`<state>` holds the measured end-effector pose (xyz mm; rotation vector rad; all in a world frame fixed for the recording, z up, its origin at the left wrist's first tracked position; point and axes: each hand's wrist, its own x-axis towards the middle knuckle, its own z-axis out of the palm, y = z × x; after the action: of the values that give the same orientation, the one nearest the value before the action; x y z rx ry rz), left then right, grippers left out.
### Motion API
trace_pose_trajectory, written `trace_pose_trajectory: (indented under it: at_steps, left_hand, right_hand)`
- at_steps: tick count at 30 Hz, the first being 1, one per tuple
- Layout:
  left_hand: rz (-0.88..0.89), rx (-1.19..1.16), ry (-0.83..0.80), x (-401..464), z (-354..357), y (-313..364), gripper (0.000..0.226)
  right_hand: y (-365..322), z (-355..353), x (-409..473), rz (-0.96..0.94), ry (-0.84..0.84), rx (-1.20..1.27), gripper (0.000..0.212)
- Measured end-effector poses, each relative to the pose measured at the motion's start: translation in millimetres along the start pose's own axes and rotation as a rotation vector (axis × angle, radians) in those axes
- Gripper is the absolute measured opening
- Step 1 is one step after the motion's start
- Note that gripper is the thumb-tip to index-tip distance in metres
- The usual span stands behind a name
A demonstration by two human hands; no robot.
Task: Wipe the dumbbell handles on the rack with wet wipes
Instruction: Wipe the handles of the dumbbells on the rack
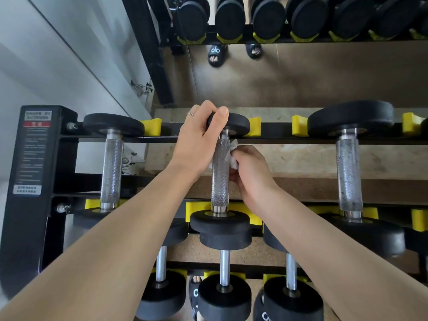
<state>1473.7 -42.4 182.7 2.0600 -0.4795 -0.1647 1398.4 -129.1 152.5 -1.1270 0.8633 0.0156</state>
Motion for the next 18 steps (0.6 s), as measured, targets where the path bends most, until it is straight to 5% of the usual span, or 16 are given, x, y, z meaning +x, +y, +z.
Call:
trace_pose_trajectory:
  at_steps: [8,13,18]
  left_hand:
    - [0.007,-0.007,-0.002,0.0,-0.7,-1.1,0.036]
    - [0.006,-0.014,-0.002,-0.2,-0.3,-0.8,0.038]
    - [-0.006,-0.031,-0.005,0.3,-0.5,-0.9,0.038]
  right_hand:
    - [17.5,-27.6,-34.1,-0.324,-0.073,-0.33,0.01]
    - [9.9,-56.5,-61.5,-0.388,-0.342,-0.699,0.009]
    - [-16.1,-37.0,-47.6,-0.691,-0.118,-0.669,0.003]
